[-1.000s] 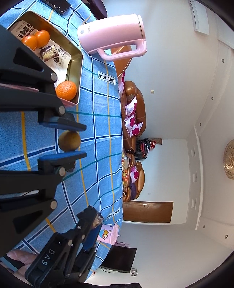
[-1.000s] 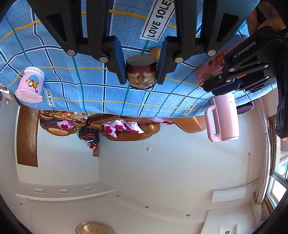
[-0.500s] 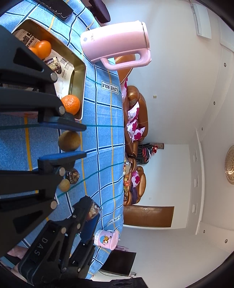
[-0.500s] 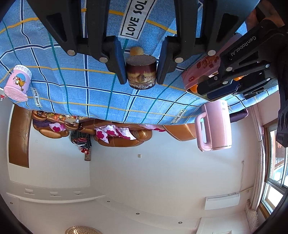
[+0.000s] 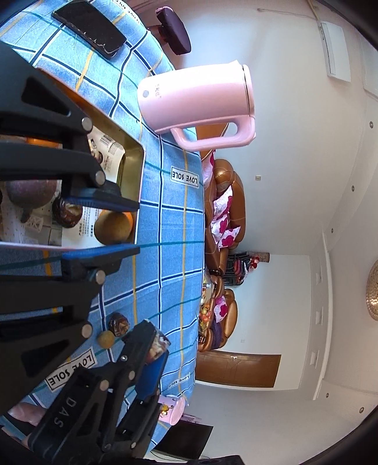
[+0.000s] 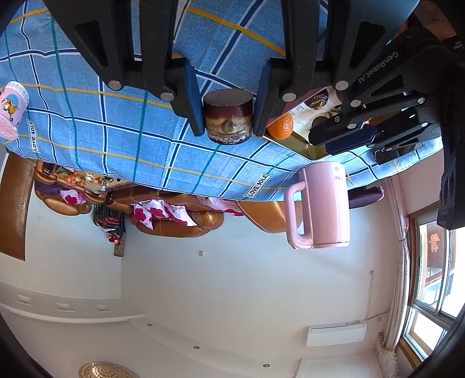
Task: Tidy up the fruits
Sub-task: 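Carry the tan fruit with the left gripper while the right carries the jar over the tin, then lower and open the left gripper over the tin while the right releases the jar there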
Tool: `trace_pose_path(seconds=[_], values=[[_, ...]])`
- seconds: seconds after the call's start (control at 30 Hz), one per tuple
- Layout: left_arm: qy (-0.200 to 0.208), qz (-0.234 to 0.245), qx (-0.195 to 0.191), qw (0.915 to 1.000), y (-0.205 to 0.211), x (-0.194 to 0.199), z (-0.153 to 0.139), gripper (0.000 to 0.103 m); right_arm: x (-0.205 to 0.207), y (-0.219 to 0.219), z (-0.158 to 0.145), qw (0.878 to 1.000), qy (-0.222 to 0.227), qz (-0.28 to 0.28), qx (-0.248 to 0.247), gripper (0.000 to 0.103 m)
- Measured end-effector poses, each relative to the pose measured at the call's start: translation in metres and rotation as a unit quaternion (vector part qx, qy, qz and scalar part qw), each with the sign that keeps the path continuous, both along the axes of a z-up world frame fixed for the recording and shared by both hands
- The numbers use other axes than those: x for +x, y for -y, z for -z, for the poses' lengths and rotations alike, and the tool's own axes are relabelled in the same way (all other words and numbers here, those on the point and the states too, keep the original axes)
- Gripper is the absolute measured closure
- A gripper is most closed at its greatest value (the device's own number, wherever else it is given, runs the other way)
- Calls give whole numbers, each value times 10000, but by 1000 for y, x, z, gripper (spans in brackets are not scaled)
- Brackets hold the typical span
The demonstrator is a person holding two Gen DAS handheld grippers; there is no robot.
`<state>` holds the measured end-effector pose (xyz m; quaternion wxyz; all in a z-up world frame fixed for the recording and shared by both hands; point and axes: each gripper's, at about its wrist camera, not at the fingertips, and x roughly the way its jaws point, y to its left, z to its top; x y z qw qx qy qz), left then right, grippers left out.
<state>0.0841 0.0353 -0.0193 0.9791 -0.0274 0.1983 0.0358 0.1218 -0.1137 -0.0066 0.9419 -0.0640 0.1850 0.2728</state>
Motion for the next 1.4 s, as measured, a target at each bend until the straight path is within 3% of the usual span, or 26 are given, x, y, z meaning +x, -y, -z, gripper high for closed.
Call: trace_pose_path(seconds=[0.53, 1.4], values=[[-302, -501, -329, 9977, -62, 2, 9, 79, 0, -51, 2, 9986, -101, -505, -71, 67], [-753, -505, -152, 9958, -66, 19, 24, 79, 22, -92, 29, 9959, -511, -652, -365, 67]])
